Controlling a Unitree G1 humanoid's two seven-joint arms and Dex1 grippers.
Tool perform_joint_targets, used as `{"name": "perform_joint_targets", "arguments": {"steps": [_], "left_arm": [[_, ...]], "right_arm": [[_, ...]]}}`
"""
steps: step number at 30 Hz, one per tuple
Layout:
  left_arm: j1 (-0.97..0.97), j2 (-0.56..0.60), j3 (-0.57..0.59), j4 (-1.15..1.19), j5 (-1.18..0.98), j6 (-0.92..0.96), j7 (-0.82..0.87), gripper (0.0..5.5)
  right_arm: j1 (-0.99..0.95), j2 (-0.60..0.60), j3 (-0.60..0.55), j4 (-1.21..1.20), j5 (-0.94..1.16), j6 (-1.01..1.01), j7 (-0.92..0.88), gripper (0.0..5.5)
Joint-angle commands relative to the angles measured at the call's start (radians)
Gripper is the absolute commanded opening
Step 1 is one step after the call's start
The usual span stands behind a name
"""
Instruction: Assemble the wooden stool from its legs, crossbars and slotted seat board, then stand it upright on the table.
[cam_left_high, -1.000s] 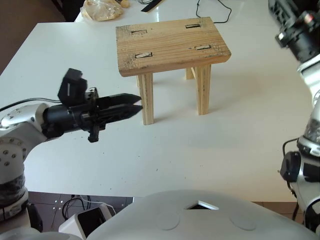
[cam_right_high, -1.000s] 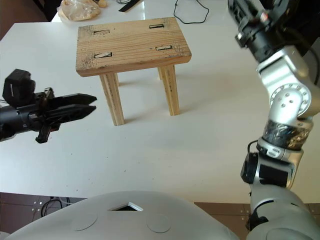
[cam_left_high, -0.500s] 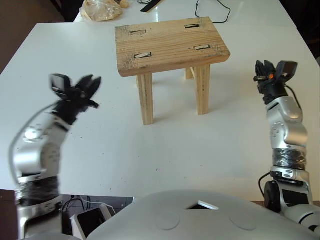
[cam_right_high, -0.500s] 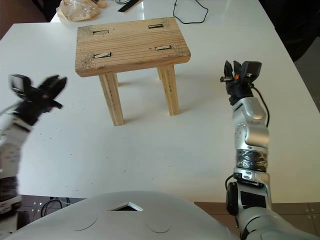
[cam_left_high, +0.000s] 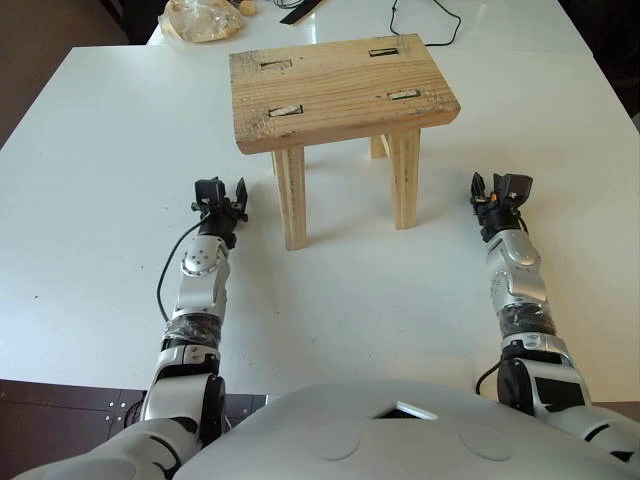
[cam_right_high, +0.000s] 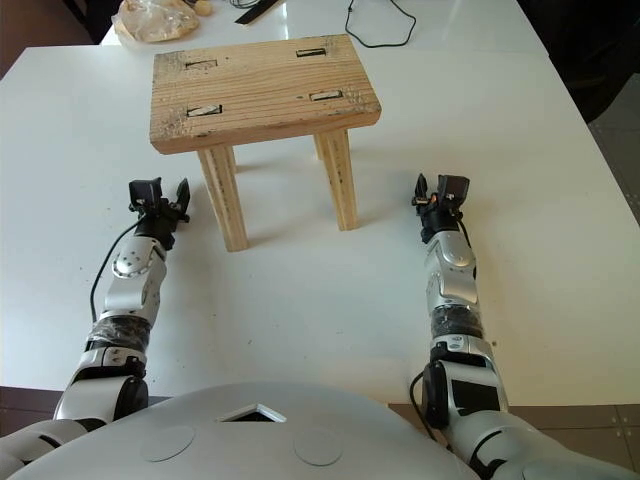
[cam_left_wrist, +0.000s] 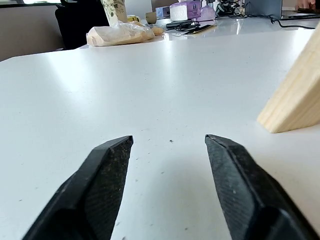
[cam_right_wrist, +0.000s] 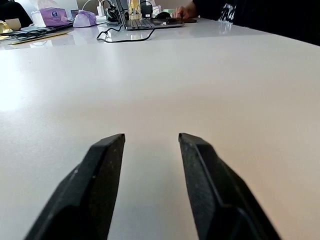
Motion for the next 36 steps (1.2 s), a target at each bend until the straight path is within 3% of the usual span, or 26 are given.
{"name": "perform_joint_targets", "arguments": {"steps": [1,36], "left_arm": [[-0.011,-0.045,-0.001,0.050,-0.003,-0.012,-0.011,3.10],[-0.181,-0.106,0.019,0.334,0.063,-0.209,0.086,3.10]], "right_arm": [[-0.049,-0.013,0.013,0.115,-0.045,-0.027,-0.014,2.41],[-0.306,-0.058,0.009,0.468,-0.103,-0.150,-0.054,2.41]]}}
